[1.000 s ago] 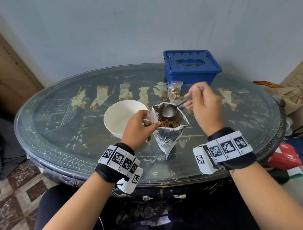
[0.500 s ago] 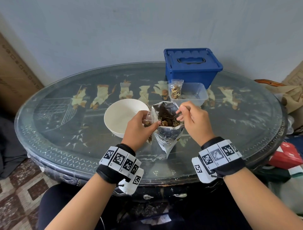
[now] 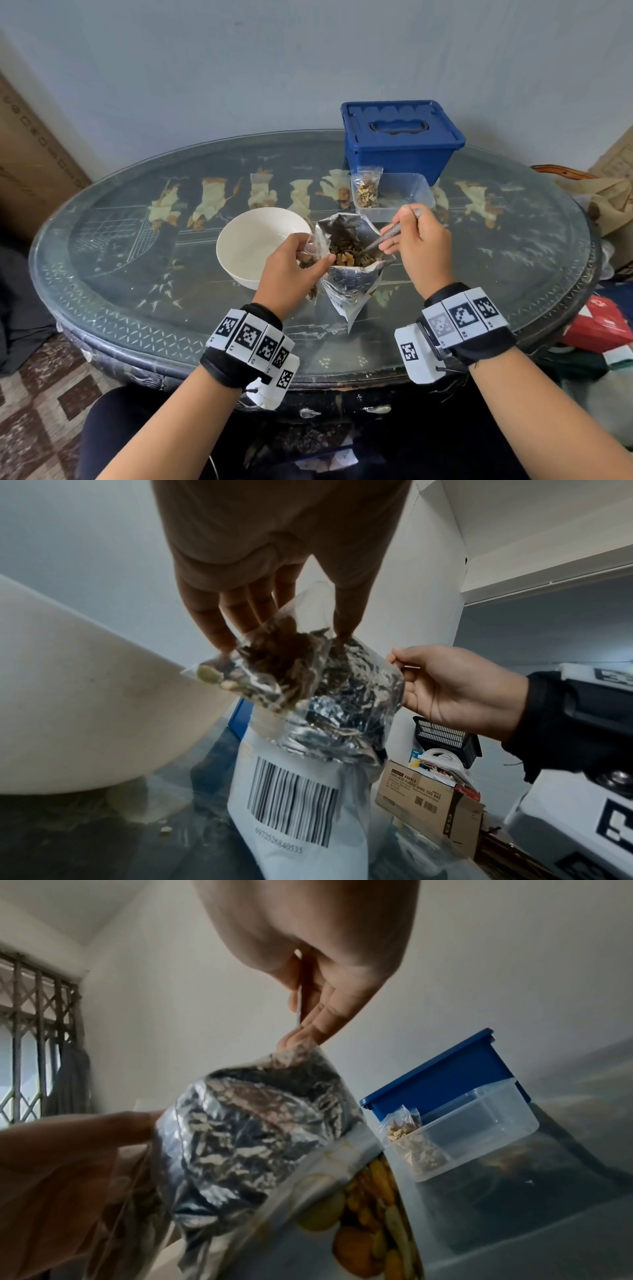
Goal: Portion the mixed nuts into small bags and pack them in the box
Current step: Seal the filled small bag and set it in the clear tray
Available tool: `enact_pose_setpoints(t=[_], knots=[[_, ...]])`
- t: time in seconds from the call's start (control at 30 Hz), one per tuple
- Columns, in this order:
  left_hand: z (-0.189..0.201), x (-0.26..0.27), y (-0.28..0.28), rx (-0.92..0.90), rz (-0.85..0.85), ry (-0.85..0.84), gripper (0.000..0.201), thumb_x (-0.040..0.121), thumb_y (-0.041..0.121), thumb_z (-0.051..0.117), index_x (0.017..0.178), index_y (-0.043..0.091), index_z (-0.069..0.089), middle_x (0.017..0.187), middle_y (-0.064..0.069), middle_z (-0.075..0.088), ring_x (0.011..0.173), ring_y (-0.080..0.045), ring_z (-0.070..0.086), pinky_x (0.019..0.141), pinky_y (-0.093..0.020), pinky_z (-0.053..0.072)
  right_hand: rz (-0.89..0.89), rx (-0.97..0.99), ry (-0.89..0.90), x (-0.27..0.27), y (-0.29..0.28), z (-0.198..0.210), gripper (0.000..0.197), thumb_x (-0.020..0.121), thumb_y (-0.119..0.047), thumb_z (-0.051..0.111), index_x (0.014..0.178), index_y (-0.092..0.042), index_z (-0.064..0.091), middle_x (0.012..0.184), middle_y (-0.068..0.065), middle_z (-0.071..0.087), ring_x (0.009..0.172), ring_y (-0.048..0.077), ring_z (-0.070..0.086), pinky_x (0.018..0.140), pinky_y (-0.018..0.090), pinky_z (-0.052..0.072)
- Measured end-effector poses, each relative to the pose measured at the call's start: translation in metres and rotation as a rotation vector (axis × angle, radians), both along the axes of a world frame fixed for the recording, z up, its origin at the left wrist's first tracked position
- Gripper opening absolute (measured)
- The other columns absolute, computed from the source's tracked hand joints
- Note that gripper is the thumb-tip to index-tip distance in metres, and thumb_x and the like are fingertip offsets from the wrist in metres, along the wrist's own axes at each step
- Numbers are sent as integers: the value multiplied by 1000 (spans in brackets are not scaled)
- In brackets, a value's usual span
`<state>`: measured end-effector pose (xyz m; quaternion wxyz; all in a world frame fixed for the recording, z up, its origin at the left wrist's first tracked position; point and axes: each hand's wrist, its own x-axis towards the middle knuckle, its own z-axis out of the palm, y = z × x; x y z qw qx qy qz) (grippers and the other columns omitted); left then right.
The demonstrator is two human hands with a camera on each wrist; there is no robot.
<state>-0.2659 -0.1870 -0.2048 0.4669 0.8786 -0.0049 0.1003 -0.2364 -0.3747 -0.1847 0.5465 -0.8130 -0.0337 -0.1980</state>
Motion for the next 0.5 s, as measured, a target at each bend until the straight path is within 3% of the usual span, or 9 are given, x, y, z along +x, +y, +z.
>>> enact_pose_setpoints(t=[0.33, 0.5], knots=[[4, -1, 1, 7, 0, 15, 50, 80, 33, 69, 120, 7, 53, 102, -1, 59, 94, -14, 53, 82, -21, 43, -123, 361, 221, 6, -7, 8, 28, 100, -14, 33, 75, -14, 46, 72, 12, 64, 47, 14, 64, 51, 26, 55], [10, 4, 5, 52, -38, 12, 52, 78, 33, 71, 120, 8, 54, 99, 0, 59, 88, -10, 52, 75, -12, 37, -163, 441, 241, 7, -15, 13, 28, 100, -12, 32, 76, -12, 45, 70, 14, 63, 44, 13, 62, 46, 23, 53]])
